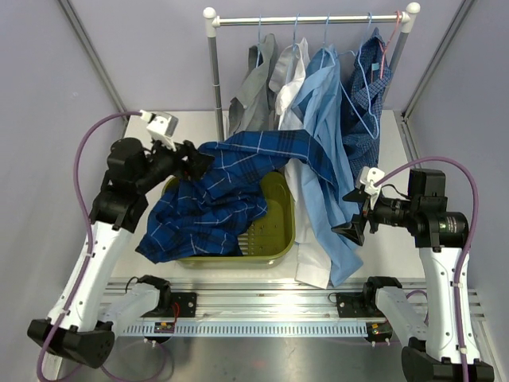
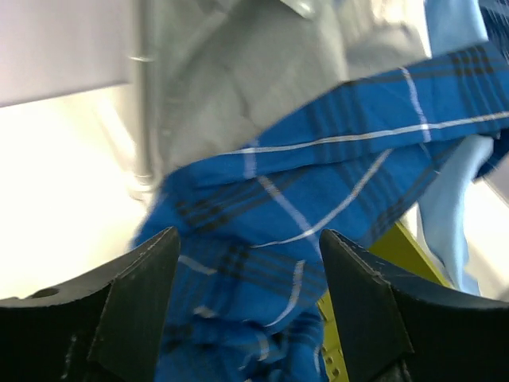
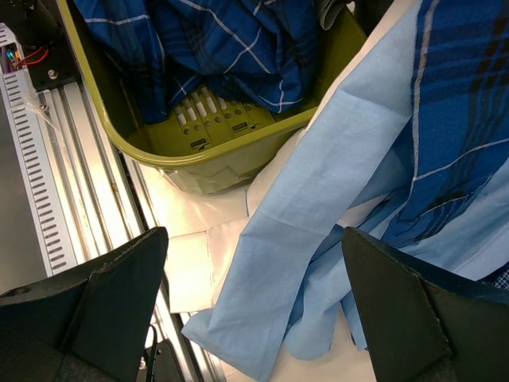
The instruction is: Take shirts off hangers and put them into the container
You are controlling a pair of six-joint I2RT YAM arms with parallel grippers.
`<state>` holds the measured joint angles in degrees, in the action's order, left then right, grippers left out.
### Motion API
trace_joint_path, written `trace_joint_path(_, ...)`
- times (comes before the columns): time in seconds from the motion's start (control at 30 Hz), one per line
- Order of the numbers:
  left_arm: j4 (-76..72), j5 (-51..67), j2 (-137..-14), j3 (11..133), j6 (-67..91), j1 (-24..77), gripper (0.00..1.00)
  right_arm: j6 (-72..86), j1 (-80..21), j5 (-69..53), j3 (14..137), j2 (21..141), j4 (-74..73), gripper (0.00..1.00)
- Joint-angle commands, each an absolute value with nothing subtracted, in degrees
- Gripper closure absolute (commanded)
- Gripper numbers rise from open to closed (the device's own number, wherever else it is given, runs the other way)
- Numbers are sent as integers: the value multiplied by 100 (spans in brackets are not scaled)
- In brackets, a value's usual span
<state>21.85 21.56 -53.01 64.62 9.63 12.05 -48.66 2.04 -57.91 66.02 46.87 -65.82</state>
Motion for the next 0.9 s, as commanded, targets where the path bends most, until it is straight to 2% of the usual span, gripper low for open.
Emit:
trace_joint_path(0.0, 1652, 2426, -5378, 7117, 494, 2035, 23, -4869, 237, -5844, 6548, 4649, -6434, 2)
trace_joint_path(0.1, 1880, 2145, -6045, 7873, -295, 3080, 16, -4869, 272, -5880, 6539, 4702, -6390, 2)
trace_joint_path(0.17, 2082, 1768, -6590, 8225, -1067, 3801, 15, -4869, 281, -5880, 6539, 4693, -6398, 2)
trace_joint_path(0.3, 2381, 1117, -7364, 8647, -2257, 4577, 15, -4895, 299, -5871, 6504, 4597, -6477, 2)
trace_joint_path(0.5, 2356, 283, -8015, 8807, -3190, 4992, 19, -4948, 299, -5871, 6416, 4579, -6478, 2)
trace_joint_path(0.6, 1830, -578, -8165, 8596, -3567, 5106, 21, -4939, 299, -5906, 6398, 4579, -6460, 2)
trace_joint_path(0.7, 1460, -1080, -8367, 8543, -3788, 5176, 33, -4931, 299, -5906, 6398, 4562, -6469, 2)
trace_joint_path(0.73, 1381, -1238, -8428, 8569, -3832, 5194, 49, -4931, 299, -5906, 6398, 4562, -6495, 2)
trace_joint_path(0.83, 1257, -1414, -8411, 8578, -3788, 5247, 76, -4931, 290, -5880, 6381, 4518, -6513, 2)
trace_joint_path(0.87, 1135, -1441, -8307, 8543, -3753, 5247, 92, -4939, 299, -5880, 6363, 4518, -6513, 2)
